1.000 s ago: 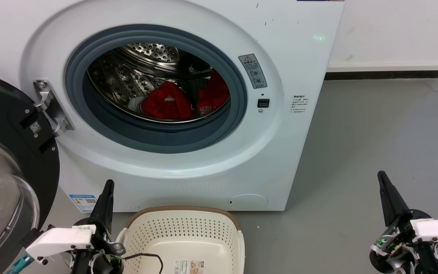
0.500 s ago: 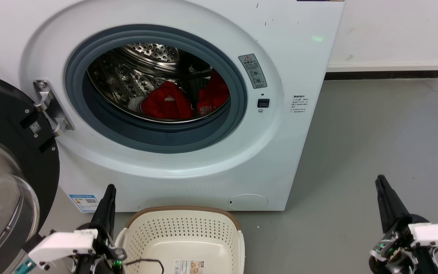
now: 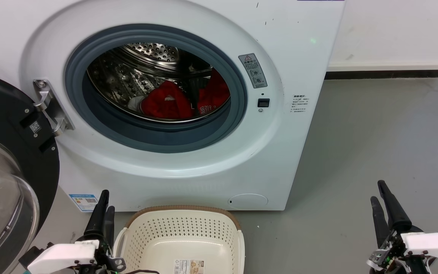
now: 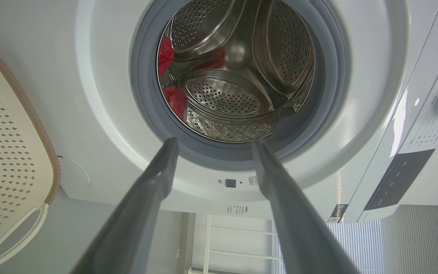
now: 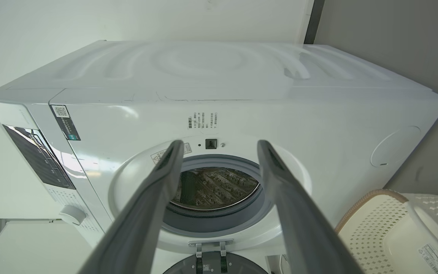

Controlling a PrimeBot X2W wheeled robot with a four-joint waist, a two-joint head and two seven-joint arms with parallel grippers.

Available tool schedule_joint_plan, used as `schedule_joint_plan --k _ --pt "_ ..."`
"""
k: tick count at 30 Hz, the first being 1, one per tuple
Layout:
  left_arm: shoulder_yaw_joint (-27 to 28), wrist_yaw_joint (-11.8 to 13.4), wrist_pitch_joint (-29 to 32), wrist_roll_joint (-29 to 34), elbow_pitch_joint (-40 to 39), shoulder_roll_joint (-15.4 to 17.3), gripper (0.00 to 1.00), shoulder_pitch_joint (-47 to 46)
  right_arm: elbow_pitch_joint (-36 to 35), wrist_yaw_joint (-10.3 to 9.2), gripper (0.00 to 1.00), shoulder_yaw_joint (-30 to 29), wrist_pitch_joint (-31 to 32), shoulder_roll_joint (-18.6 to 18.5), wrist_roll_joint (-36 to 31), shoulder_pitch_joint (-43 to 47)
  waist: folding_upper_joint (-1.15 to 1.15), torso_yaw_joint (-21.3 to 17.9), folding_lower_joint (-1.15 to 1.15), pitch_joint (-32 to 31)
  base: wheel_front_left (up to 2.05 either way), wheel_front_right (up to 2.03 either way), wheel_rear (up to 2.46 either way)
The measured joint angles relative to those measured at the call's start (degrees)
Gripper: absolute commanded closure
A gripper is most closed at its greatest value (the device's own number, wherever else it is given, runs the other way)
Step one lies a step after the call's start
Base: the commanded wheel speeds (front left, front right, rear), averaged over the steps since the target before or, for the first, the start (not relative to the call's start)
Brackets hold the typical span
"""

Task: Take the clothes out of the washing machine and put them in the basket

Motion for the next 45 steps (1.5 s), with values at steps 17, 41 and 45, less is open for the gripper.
schedule_joint_plan --k 17,41,45 --pt "4.37 0.0 -4.1 13.25 -1.94 0.02 0.0 0.15 -2.34 0.0 0.0 -2.02 -4.14 0.03 -19.9 -0.01 0.0 -0.26 0.0 0.27 0.0 0.0 0.0" --pt "1.11 6.79 -8.65 43.24 -17.17 0.01 0.0 1.53 -14.84 0.0 0.0 1.51 -8.79 0.08 -52.13 0.25 0.0 -1.03 0.0 0.98 0.0 0.0 0.0" --pt "-1.54 9.11 -9.47 49.04 -19.02 0.01 0.0 1.69 -15.58 0.0 0.0 1.68 -9.57 0.08 -55.37 0.37 0.0 -1.16 0.0 1.09 0.0 0.0 0.0"
